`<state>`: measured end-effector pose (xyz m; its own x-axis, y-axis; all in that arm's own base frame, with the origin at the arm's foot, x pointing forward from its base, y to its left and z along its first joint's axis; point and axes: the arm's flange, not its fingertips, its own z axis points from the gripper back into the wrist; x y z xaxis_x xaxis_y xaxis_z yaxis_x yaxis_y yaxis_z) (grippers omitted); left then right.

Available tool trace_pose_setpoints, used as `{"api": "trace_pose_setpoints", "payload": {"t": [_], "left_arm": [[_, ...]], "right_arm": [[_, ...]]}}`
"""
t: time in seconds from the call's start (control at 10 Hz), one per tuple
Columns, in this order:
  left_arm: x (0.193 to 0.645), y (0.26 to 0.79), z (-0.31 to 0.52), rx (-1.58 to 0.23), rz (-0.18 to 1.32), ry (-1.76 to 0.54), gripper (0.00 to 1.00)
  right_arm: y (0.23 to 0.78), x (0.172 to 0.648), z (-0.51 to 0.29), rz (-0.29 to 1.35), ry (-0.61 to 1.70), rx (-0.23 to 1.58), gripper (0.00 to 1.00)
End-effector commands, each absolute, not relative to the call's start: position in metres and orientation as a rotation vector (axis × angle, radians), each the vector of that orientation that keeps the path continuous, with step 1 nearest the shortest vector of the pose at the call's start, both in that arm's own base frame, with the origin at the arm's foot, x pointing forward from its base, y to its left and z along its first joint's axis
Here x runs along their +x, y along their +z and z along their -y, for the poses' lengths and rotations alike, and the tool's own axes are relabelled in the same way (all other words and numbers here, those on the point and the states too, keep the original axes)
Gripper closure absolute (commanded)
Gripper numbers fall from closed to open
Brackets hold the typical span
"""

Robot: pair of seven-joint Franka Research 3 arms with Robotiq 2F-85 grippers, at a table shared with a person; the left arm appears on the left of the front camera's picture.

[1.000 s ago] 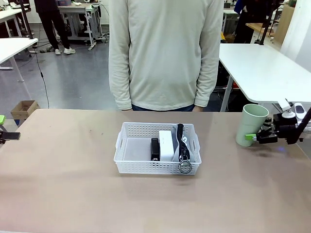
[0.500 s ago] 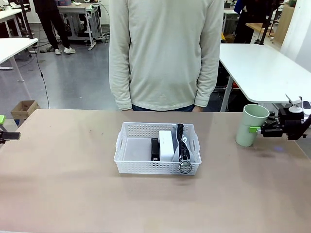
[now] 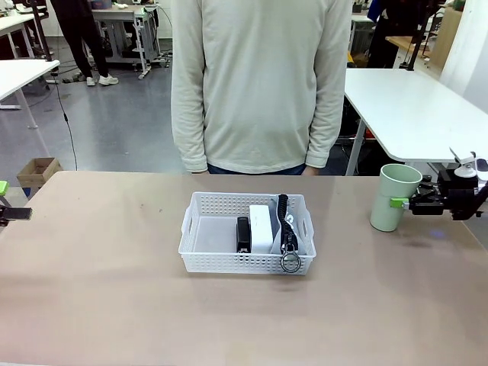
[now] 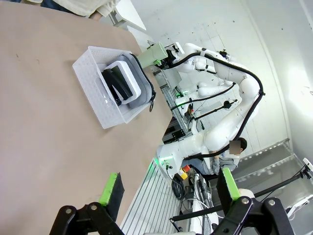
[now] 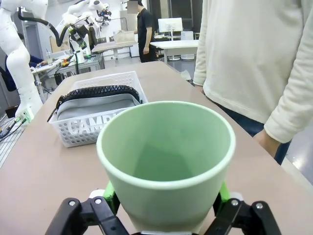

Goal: Efficiently arrange items inside the basket to fit them all.
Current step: Pick up the Reusable plastic cup and place it inside the Organizing basket.

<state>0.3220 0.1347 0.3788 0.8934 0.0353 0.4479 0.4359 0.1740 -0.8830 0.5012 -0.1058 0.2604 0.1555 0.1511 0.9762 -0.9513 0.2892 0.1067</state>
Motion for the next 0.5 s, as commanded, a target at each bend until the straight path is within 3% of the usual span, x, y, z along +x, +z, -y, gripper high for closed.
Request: {"api": "trace_pose_setpoints", "payload": {"t": [0.0, 0.2, 0.3, 0.4], "left_arm": [[0.318, 0.379, -0.136, -1.368, 0.409, -0.307, 0.0], [0.318, 0.379, -0.136, -1.368, 0.409, -0.307, 0.0], [0.318, 0.379, -0.136, -1.368, 0.409, -0.307, 0.0], [0.318, 0.379, -0.136, -1.368, 0.409, -0.307, 0.0]], "right_arm": [[0.264, 0.501, 0.107, 1.138, 0.981, 0.939, 1.0], [0.271, 0.496, 0.109, 1.132, 0.988, 0.938, 1.0], [0.285, 0.488, 0.114, 1.131, 0.999, 0.964, 0.69], [0.316, 0.474, 0.121, 1.082, 0.973, 0.997, 0.68]]}}
